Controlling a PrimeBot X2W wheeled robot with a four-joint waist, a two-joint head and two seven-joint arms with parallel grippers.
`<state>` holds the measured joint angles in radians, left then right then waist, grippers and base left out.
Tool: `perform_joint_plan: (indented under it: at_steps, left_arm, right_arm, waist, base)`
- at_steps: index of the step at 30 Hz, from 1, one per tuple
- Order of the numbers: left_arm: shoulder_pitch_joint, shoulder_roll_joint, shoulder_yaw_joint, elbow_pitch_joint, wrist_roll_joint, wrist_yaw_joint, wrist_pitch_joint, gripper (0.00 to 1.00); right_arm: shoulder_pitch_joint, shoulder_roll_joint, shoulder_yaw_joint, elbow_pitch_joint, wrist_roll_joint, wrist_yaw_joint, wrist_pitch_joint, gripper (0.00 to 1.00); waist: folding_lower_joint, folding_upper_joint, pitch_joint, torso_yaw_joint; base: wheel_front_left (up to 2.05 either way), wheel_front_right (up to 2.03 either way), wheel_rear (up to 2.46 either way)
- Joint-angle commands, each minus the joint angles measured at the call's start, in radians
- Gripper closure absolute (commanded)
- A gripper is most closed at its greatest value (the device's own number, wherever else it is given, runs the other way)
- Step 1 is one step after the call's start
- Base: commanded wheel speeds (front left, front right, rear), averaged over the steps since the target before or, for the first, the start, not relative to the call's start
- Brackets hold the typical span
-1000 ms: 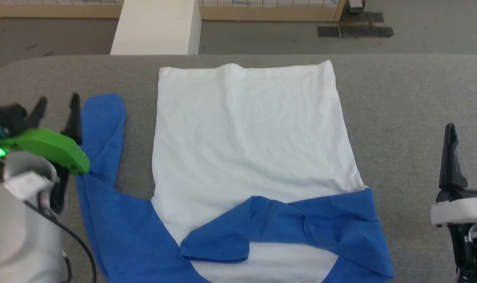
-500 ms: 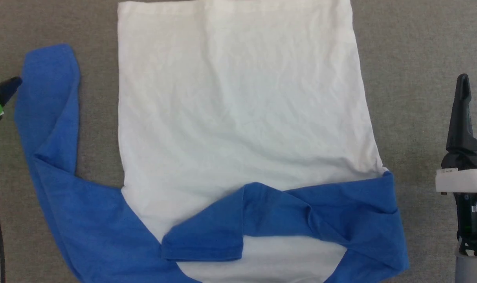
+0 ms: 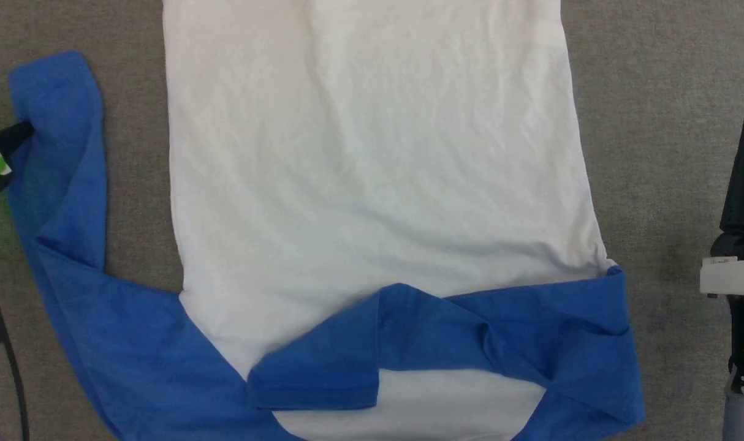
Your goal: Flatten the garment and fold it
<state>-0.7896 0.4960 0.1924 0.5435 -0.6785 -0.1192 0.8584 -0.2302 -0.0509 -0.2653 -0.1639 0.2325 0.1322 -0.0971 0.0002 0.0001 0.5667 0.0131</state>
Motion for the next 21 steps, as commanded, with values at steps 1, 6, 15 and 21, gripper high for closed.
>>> perform_joint_plan:
  at_steps: [1,6,15,21]
  left_arm:
    - [0.047,-0.051,-0.011,0.01,-0.022,-0.005,-0.005,1.0]
    - [0.07,-0.063,0.018,-0.04,-0.078,-0.01,-0.11,1.0]
    - [0.128,-0.009,0.078,-0.064,-0.081,-0.01,-0.387,1.0]
    - [0.249,0.026,0.135,-0.04,-0.056,0.001,-0.485,1.0]
  right_arm:
    - [-0.007,0.001,-0.002,0.004,-0.002,-0.002,-0.006,0.0]
    - [0.003,0.001,-0.01,0.037,0.005,-0.002,-0.012,0.0]
    - [0.058,0.001,-0.022,0.103,0.03,-0.002,-0.026,0.0]
    - [0.105,0.001,-0.035,0.128,0.05,-0.002,-0.034,0.0]
  waist:
    - [-0.0002,-0.0001,-0.034,0.028]
    - [-0.0002,-0.0001,-0.105,0.061]
    - [-0.0002,-0.0001,-0.259,0.1]
    - [-0.0002,-0.0001,-0.336,0.097]
  base:
    - [0.0,0.0,0.0]
    - [0.0,0.0,0.0]
    - [0.0,0.0,0.0]
    - [0.0,0.0,0.0]
